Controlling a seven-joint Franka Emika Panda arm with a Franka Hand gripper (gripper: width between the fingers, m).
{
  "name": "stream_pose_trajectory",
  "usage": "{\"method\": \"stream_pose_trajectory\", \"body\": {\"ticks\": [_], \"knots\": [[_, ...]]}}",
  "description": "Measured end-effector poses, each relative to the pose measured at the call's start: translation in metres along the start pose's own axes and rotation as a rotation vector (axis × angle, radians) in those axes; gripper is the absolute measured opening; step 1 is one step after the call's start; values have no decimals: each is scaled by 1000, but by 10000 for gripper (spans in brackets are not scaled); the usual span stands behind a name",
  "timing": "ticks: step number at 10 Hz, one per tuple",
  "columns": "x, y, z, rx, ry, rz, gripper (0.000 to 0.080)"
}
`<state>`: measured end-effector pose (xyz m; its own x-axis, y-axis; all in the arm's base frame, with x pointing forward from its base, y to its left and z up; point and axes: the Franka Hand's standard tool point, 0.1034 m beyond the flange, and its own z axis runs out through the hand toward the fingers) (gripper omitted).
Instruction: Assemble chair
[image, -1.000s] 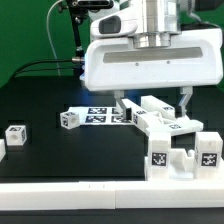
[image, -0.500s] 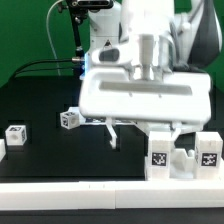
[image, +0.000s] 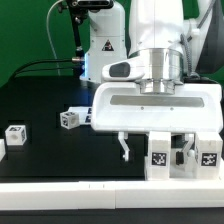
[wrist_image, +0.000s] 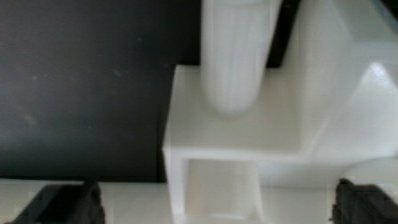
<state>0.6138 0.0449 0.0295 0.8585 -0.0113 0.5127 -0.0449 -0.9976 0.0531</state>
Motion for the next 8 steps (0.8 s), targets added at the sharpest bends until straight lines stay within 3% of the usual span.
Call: {"method": "stream_pose_trajectory", "body": {"ticks": [7, 8], "knots": [[-14, 0, 13, 3, -20, 5, 648], [-14, 0, 13, 3, -20, 5, 523]]}}
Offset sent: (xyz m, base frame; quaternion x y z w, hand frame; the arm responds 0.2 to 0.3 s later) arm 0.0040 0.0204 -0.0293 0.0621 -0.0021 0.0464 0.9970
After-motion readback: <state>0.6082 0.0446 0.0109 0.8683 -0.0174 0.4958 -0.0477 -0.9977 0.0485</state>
